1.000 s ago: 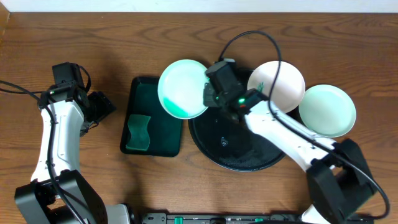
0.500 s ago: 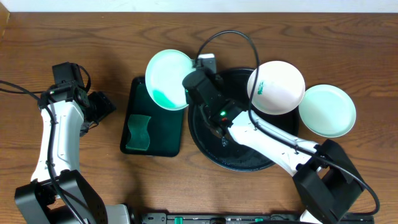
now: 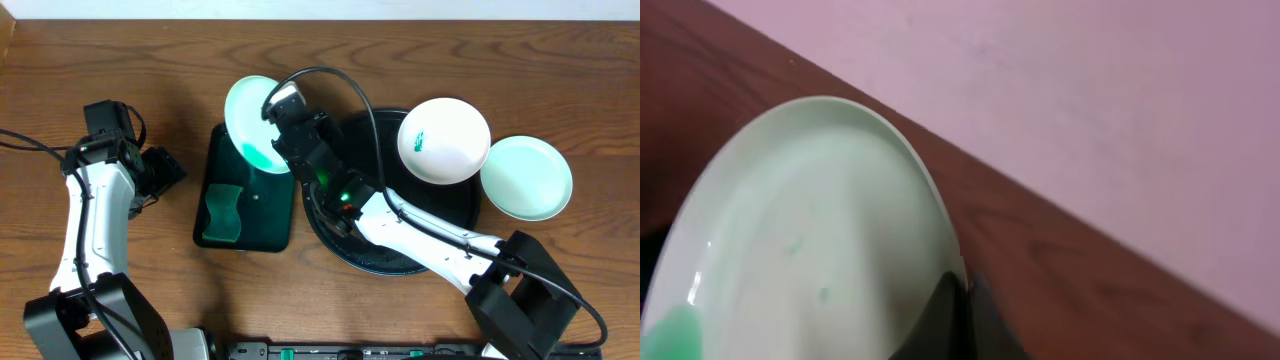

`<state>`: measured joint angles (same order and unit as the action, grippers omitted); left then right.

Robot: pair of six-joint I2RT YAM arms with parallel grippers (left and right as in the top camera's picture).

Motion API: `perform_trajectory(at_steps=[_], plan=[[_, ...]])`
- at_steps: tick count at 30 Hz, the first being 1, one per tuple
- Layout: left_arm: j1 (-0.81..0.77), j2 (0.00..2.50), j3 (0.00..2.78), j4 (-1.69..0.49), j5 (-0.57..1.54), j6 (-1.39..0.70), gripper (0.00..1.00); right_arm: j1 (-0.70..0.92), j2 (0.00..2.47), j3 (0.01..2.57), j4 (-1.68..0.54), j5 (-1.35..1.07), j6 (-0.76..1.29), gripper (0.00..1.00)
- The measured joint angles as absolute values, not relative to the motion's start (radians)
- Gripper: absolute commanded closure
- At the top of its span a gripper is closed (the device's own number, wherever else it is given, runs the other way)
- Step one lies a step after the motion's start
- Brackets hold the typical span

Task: Clean dirty plates on tray and stack at the side
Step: 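Tilt the pale green plate over the rectangular tray to drain it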

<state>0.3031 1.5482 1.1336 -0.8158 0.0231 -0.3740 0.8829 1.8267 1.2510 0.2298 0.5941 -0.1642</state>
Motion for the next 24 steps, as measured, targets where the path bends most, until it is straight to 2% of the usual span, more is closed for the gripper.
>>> perform_trajectory(at_steps=[17,24], plan=[[0.303,1.548,1.134,-0.817,0.023,-0.374,0.19,0.947,1.827,1.252,0.436,0.606,-0.772,0.99],[0.303,1.548,1.134,-0.816,0.023,-0.374,0.19,0.951,1.826,1.252,0.449,0.607,-0.863,0.99]])
